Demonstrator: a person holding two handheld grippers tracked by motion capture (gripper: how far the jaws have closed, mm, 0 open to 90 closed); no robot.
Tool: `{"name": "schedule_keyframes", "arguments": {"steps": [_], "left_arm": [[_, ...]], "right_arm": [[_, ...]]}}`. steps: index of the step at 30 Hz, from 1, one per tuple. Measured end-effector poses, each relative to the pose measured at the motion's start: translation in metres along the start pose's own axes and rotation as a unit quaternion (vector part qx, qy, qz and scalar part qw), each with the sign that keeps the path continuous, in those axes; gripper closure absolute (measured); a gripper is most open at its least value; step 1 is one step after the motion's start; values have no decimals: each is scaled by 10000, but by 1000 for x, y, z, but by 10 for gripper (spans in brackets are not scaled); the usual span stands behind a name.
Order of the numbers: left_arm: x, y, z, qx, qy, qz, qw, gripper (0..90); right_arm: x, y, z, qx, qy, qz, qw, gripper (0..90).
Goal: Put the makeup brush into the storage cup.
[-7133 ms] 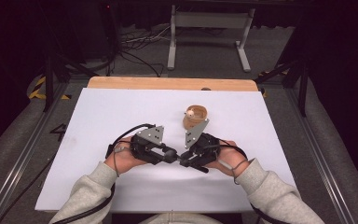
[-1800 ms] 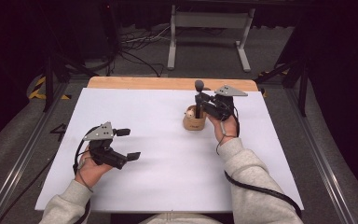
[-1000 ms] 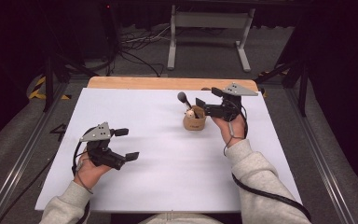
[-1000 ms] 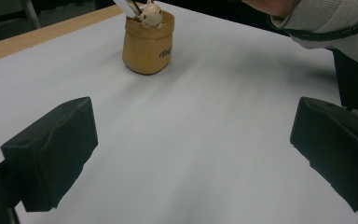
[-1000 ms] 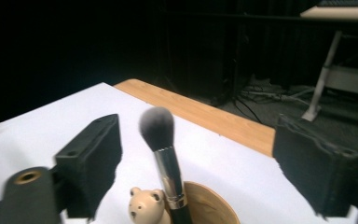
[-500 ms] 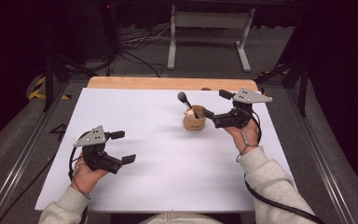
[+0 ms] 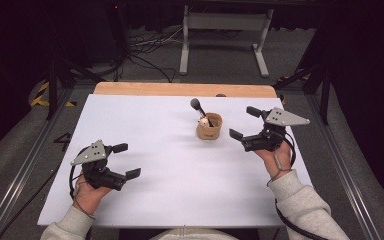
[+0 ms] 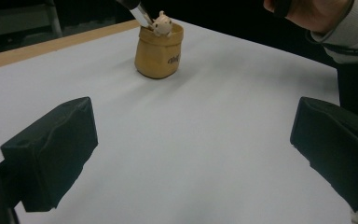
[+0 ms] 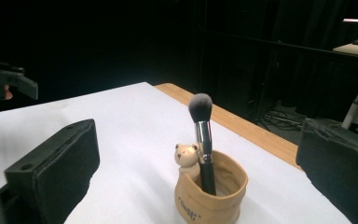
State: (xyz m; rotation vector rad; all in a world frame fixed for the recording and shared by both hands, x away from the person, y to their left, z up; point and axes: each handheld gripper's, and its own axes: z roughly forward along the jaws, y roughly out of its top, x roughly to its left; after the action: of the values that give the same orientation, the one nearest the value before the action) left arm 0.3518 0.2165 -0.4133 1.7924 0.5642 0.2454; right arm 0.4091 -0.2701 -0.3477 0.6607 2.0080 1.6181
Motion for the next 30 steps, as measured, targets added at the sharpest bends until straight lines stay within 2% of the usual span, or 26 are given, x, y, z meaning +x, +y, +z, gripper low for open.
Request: {"name": "schedule_keyframes", "arguments": {"steps": [6, 11, 21, 30], "left_arm": [[1, -6, -2, -126, 88, -10, 9999, 13], [-1, -10, -2, -104, 138, 97, 9998, 13], [-3, -18, -4, -167, 267, 79, 9995, 13], [-1, -24, -6, -323, 346, -95, 9988, 12]], "right_arm": [[6, -13, -7, -36, 4, -57, 10000, 0], [12, -23, -11, -66, 38, -82, 9999, 0], [21, -46, -18, -199, -5, -155, 9997, 0], [25, -62, -21, -181, 4, -193, 9996, 0]]}}
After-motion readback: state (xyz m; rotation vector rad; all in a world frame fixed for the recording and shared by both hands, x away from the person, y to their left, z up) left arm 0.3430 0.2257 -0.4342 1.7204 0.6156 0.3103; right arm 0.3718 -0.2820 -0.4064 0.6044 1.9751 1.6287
